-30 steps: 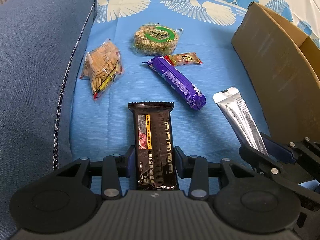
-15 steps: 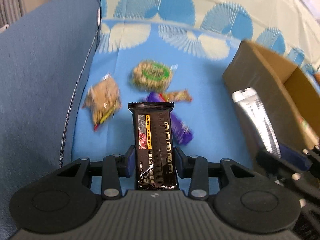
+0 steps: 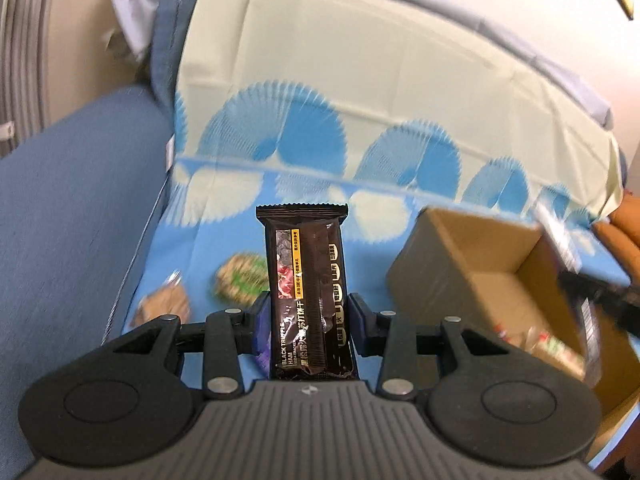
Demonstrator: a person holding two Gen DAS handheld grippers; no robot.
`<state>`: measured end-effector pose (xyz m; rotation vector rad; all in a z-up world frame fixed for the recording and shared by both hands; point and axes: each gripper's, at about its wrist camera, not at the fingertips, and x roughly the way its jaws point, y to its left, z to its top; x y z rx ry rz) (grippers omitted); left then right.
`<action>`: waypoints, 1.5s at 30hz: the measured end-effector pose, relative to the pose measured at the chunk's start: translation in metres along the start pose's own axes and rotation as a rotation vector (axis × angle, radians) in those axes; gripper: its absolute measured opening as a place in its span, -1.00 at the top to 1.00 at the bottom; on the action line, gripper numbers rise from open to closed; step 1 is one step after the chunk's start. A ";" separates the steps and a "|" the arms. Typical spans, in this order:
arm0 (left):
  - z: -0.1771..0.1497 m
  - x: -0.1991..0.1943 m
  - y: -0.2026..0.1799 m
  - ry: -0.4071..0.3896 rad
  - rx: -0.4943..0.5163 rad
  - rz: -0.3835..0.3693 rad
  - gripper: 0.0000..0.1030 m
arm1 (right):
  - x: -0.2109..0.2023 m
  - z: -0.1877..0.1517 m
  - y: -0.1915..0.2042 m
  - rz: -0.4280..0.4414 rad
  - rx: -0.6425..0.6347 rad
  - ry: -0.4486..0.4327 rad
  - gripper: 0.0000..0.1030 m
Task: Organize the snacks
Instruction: 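Lift and carry both held bars over the cardboard box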
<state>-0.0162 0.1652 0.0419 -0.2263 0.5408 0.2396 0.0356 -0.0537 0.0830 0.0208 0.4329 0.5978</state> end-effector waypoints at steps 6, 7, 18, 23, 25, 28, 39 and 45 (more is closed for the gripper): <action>0.010 0.001 -0.041 -0.096 0.013 -0.086 0.15 | 0.002 -0.001 -0.032 -0.104 0.031 0.041 0.54; 0.012 0.002 -0.049 -0.112 0.012 -0.104 0.15 | 0.000 -0.001 -0.036 -0.121 0.032 0.043 0.54; 0.007 0.011 -0.119 -0.195 0.019 -0.272 0.15 | -0.016 -0.017 -0.094 -0.256 0.079 0.090 0.54; 0.003 0.014 -0.135 -0.200 0.035 -0.314 0.15 | -0.020 -0.023 -0.108 -0.285 0.092 0.105 0.54; 0.002 0.014 -0.137 -0.199 0.037 -0.332 0.15 | -0.021 -0.023 -0.111 -0.290 0.096 0.106 0.54; 0.001 0.014 -0.138 -0.202 0.042 -0.344 0.15 | -0.022 -0.024 -0.114 -0.293 0.098 0.107 0.54; -0.001 0.013 -0.142 -0.206 0.052 -0.359 0.15 | -0.022 -0.024 -0.113 -0.291 0.095 0.104 0.54; -0.001 0.014 -0.145 -0.207 0.071 -0.383 0.15 | -0.021 -0.025 -0.113 -0.291 0.096 0.104 0.54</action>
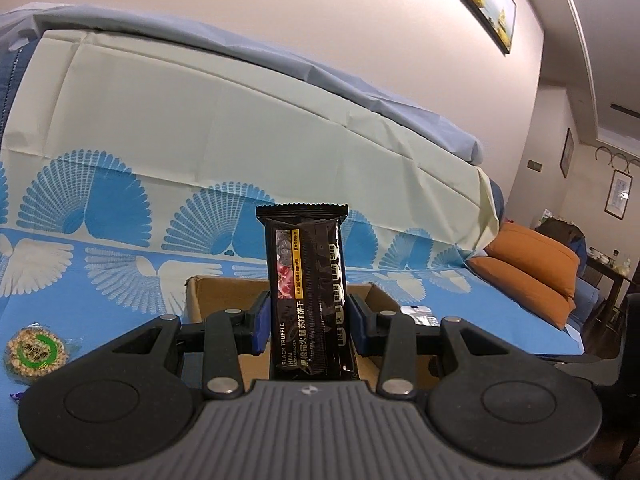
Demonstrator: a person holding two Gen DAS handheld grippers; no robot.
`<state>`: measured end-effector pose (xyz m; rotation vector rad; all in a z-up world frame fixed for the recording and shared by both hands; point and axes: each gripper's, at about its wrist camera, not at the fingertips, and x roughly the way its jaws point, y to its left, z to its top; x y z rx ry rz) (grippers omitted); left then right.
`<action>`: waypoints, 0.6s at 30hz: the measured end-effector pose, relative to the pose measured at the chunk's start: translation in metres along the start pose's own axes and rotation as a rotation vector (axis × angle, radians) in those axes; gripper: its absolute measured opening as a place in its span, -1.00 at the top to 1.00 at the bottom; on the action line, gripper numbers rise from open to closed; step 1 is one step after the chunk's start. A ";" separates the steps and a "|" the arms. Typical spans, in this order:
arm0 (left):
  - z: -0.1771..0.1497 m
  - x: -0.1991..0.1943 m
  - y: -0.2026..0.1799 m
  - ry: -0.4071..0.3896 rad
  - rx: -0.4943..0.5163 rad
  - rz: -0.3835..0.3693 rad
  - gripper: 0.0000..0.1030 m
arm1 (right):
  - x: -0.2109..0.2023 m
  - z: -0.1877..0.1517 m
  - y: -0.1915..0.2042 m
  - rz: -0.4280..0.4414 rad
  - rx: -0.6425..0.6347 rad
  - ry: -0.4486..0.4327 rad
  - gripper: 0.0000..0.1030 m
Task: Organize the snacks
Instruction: 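Lift and carry both held bars over the cardboard box, then open both tools to drop the bars into the box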
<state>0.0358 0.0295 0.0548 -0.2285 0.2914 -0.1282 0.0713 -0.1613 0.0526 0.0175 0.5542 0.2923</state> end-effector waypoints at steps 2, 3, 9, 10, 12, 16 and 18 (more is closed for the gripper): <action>0.000 0.001 -0.002 0.000 0.005 -0.006 0.15 | 0.000 0.000 0.000 0.002 -0.002 -0.001 0.54; -0.001 0.002 -0.003 0.002 0.004 -0.010 0.15 | 0.000 0.000 0.000 0.002 -0.002 -0.002 0.54; -0.002 0.003 -0.009 -0.002 0.003 -0.025 0.15 | 0.000 -0.001 0.001 0.002 -0.007 -0.003 0.54; -0.002 0.003 -0.010 -0.002 0.004 -0.026 0.15 | 0.001 0.000 0.001 0.002 -0.007 -0.002 0.54; -0.002 0.003 -0.011 -0.002 0.001 -0.028 0.15 | 0.001 0.000 0.001 0.003 -0.006 -0.003 0.54; -0.001 0.006 -0.011 0.012 -0.014 -0.062 0.15 | 0.001 0.000 0.001 0.008 -0.007 -0.001 0.52; -0.001 0.009 -0.012 0.030 -0.024 -0.085 0.04 | 0.004 0.000 0.002 0.014 -0.005 0.013 0.44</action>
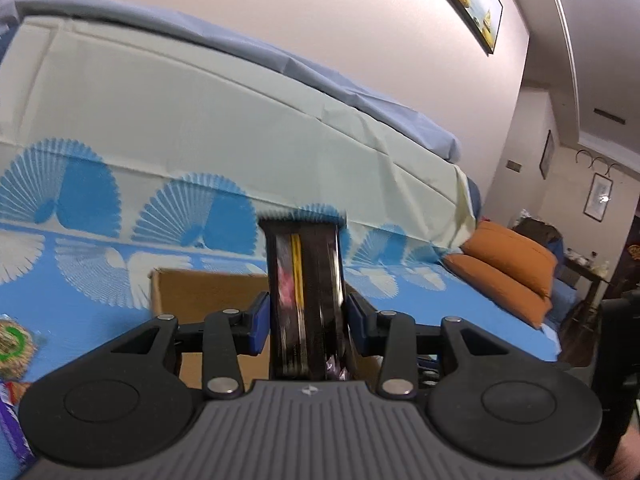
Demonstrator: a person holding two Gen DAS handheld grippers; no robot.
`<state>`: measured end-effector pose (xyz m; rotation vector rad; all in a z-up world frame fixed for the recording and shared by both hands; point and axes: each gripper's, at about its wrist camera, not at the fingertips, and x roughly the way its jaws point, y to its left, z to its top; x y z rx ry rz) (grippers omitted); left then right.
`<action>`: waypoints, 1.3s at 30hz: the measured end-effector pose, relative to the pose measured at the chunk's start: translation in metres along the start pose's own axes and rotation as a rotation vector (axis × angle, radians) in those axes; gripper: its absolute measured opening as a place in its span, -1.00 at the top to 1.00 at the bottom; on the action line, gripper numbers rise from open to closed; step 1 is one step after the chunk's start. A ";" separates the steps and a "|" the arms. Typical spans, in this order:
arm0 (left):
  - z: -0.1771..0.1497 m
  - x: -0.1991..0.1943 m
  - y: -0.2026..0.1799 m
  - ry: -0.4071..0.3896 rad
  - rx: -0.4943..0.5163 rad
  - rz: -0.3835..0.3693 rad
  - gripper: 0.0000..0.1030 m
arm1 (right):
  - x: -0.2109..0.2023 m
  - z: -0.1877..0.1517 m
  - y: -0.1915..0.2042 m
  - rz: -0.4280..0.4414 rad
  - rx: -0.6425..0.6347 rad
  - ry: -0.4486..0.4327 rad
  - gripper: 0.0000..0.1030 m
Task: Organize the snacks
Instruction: 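Open both tools to drop the bars into the box, then move both tools back from the box to the snack pile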
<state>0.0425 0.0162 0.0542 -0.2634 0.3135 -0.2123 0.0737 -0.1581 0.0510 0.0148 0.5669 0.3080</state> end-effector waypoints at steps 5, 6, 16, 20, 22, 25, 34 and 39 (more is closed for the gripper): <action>-0.001 -0.003 -0.002 0.001 0.024 0.007 -0.11 | 0.001 0.003 0.005 -0.010 0.024 -0.005 0.08; -0.001 -0.004 0.000 0.001 0.019 0.012 -0.11 | 0.002 0.004 0.007 -0.011 0.027 -0.003 0.08; 0.004 -0.024 0.023 -0.017 0.012 0.103 -0.09 | 0.004 0.004 0.036 -0.009 0.015 -0.014 0.09; 0.006 -0.039 0.040 -0.008 -0.004 0.119 -0.03 | 0.002 0.006 0.053 0.003 0.020 -0.047 0.09; 0.008 -0.045 0.049 0.010 -0.010 0.128 0.04 | 0.002 0.006 0.063 0.010 0.028 -0.063 0.09; 0.010 -0.057 0.067 0.039 -0.040 0.147 0.50 | 0.003 0.006 0.080 0.018 0.041 -0.080 0.09; 0.015 -0.097 0.113 0.027 -0.134 0.208 0.74 | 0.002 0.003 0.134 0.113 0.078 -0.121 0.10; 0.016 -0.115 0.151 -0.001 -0.264 0.302 0.74 | 0.000 -0.005 0.163 0.187 0.031 -0.137 0.15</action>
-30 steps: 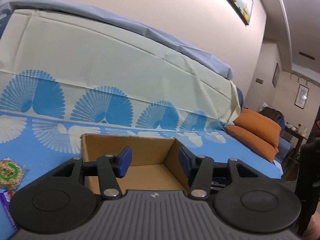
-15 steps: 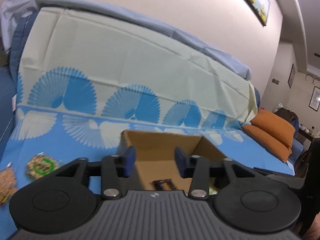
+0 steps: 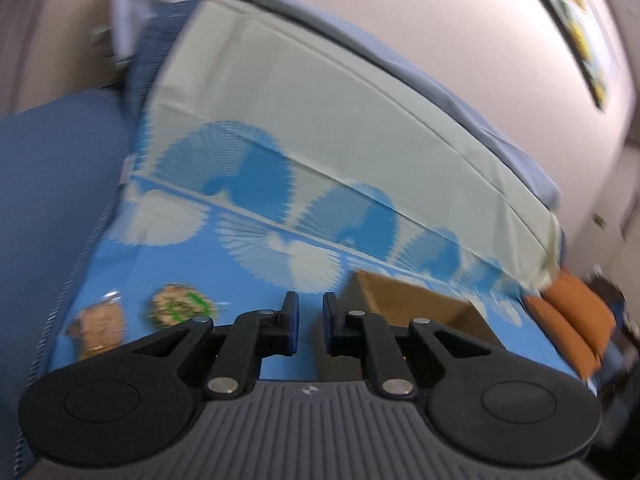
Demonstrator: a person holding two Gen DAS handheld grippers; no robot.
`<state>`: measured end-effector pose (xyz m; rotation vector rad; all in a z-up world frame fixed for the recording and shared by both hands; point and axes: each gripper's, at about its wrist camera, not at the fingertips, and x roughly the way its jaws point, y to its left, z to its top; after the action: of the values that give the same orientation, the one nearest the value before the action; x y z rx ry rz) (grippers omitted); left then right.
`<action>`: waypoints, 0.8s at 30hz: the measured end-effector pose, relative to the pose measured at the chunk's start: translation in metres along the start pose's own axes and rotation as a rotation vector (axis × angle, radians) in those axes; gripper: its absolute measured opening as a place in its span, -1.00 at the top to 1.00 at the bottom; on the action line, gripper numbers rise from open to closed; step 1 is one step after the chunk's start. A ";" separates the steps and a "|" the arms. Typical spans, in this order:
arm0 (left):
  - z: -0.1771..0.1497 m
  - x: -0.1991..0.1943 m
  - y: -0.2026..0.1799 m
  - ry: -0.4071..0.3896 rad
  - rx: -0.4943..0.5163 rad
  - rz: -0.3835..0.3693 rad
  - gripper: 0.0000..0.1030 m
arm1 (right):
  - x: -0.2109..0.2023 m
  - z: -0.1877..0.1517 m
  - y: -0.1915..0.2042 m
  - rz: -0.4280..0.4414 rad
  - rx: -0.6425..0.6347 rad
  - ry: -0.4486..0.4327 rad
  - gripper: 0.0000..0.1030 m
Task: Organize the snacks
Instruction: 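Move both tools back from the box to the snack pile, then grasp the purple bar with the right tool while the left tool grasps the cracker bag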
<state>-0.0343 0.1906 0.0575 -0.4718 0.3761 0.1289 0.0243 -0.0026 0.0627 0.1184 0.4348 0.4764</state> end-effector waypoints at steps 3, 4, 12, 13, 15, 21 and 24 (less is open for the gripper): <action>0.004 -0.001 0.033 -0.010 -0.135 0.080 0.74 | 0.004 -0.008 0.014 0.051 -0.033 0.021 0.23; 0.005 -0.001 0.047 -0.014 -0.195 0.106 0.74 | 0.005 -0.011 0.019 0.069 -0.040 0.030 0.26; -0.008 0.005 0.123 -0.023 -0.461 0.282 0.72 | 0.016 -0.029 0.053 0.219 -0.124 0.109 0.26; -0.010 0.008 0.127 -0.010 -0.474 0.292 0.72 | 0.021 -0.032 0.058 0.219 -0.133 0.138 0.26; -0.014 0.015 0.127 -0.009 -0.435 0.307 0.57 | 0.033 -0.037 0.064 0.216 -0.127 0.184 0.26; -0.019 0.040 0.114 0.017 -0.294 0.392 -0.16 | 0.075 -0.053 0.078 0.188 -0.070 0.269 -0.01; -0.029 0.054 0.112 0.056 -0.238 0.439 -0.20 | 0.091 -0.063 0.081 0.185 -0.077 0.293 -0.06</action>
<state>-0.0168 0.2778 -0.0338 -0.6230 0.5184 0.5923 0.0360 0.1119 -0.0118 0.0131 0.6951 0.6959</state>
